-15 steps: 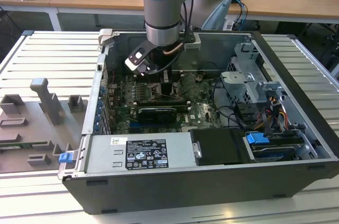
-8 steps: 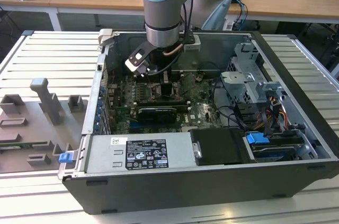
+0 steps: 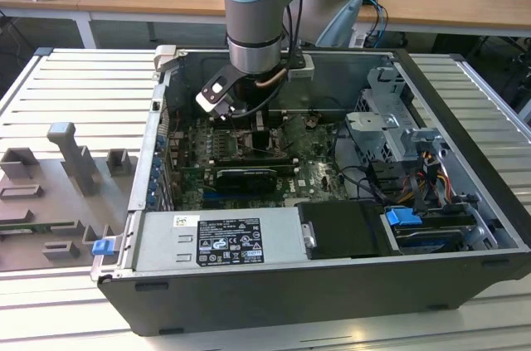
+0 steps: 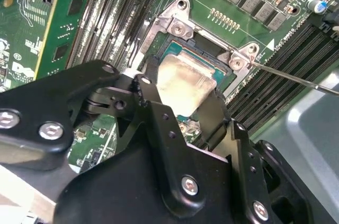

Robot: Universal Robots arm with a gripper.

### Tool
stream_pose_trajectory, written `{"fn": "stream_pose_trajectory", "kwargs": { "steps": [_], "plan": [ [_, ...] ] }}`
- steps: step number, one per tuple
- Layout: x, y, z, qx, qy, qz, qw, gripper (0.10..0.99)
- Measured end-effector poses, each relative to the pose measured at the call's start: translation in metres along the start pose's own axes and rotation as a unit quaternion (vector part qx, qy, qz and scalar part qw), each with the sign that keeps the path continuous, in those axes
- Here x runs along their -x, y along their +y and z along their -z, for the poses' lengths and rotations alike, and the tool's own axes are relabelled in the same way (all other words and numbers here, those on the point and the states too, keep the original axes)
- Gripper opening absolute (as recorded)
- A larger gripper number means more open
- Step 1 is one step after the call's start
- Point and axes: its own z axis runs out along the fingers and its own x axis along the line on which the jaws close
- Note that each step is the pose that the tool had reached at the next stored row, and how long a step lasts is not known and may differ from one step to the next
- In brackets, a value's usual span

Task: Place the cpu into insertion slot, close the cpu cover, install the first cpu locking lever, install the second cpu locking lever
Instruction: 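Place the cpu into insertion slot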

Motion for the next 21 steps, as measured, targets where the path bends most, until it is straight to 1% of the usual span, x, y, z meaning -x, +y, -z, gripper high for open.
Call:
{"fn": "stream_pose_trajectory", "kwargs": {
  "steps": [2,7,10,13,21],
  "plan": [
    [-0.0001,0.0002,0.0032,-0.0001,-0.0001,0.0,1.0,0.533],
    [0.0011,-0.0013,0.0028,-0.0006,0.0022,0.029,0.9996,0.533],
    [0.0013,-0.0012,0.0013,-0.0008,0.002,0.029,0.9996,0.533],
    [0.0012,0.0004,0.0009,-0.0006,0.002,0.029,0.9996,0.533],
    [0.0013,-0.0003,-0.0009,-0.0006,0.0018,0.028,0.9996,0.533]
  ]
}}
